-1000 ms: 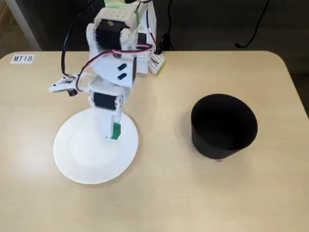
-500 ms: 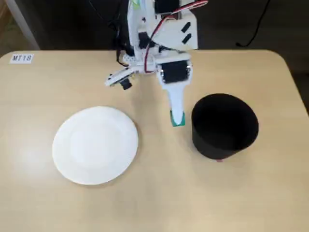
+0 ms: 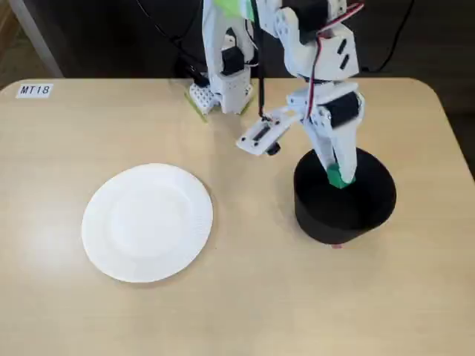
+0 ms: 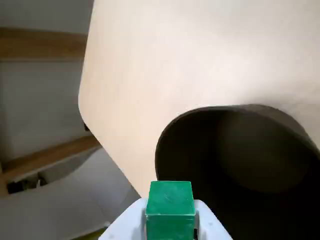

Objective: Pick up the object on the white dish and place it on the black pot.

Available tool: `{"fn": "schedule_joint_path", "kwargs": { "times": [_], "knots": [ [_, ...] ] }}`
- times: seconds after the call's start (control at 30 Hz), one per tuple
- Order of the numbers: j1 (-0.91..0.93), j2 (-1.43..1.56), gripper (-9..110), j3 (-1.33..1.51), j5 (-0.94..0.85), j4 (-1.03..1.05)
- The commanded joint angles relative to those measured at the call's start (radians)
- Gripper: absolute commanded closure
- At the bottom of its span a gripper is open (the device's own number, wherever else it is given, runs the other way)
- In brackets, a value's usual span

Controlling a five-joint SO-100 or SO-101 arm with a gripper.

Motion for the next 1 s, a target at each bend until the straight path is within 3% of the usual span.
{"fn": "schedule_joint_path", "kwargs": {
  "times": [0.0, 0.97],
  "knots": [
    [-0.037, -0.015, 101, -0.005, -0.043, -0.029],
    [-0.107, -0.341, 101, -0.005, -0.158, -0.077]
  ]
}}
